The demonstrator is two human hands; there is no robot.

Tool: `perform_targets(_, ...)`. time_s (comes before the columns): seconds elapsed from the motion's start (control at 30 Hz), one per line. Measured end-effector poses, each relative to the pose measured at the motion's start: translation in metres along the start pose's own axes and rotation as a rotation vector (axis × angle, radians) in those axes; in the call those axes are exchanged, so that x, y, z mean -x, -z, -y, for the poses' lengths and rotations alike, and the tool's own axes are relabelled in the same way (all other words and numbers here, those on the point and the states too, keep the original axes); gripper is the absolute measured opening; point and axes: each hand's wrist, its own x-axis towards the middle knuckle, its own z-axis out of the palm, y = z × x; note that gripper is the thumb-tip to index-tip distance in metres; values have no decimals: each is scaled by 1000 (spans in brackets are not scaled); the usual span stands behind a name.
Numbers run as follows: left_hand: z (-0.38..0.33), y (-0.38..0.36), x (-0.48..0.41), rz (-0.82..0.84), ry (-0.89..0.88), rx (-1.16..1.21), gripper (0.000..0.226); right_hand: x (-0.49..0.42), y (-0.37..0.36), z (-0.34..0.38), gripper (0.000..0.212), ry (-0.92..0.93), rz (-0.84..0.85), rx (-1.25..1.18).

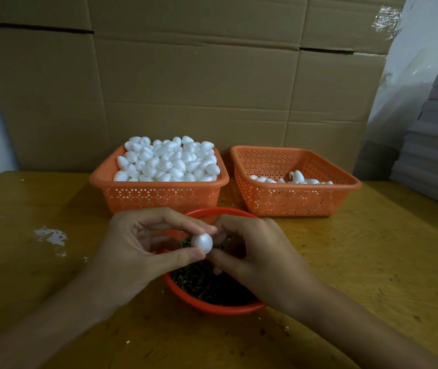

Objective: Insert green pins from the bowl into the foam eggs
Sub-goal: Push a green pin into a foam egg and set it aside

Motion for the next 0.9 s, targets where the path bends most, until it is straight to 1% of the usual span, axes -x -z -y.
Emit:
perform_targets(0.17,1,1,0,-26,12,3,27,-1,0,-1,5,-15,35,-18)
perform_targets(0.43,1,1,-1,-66,37,33,27,-1,-1,-3,5,9,8,7)
perform_targets(0.47,1,0,-1,-66,36,39,29,-1,-1,-2,6,9,-2,10)
perform_targets(0.53,3,0,0,-73,33,70,41,-2,1,-2,7,2,-33,9)
perform_targets(0.57,3,-1,0,-80,33,87,46,-4,4,-2,6,-2,-59,17)
perform_targets(0.63,3,-2,1,-87,21,77,48,-9,17,-9,4,-34,-143,10)
perform_targets(0.7,4,-4,3,-75,6,33,42,-15,39,-24,2,-134,-263,-108)
perform_targets(0.77,4,-6,5,-55,6,7,36,-18,63,-43,7,-261,-390,-217)
perform_targets(0.8,4,-6,6,-42,6,-5,34,-19,74,-53,9,-318,-444,-232)
perform_targets(0.9,4,-7,7,-22,13,-23,30,-16,96,-85,13,-456,-568,-121)
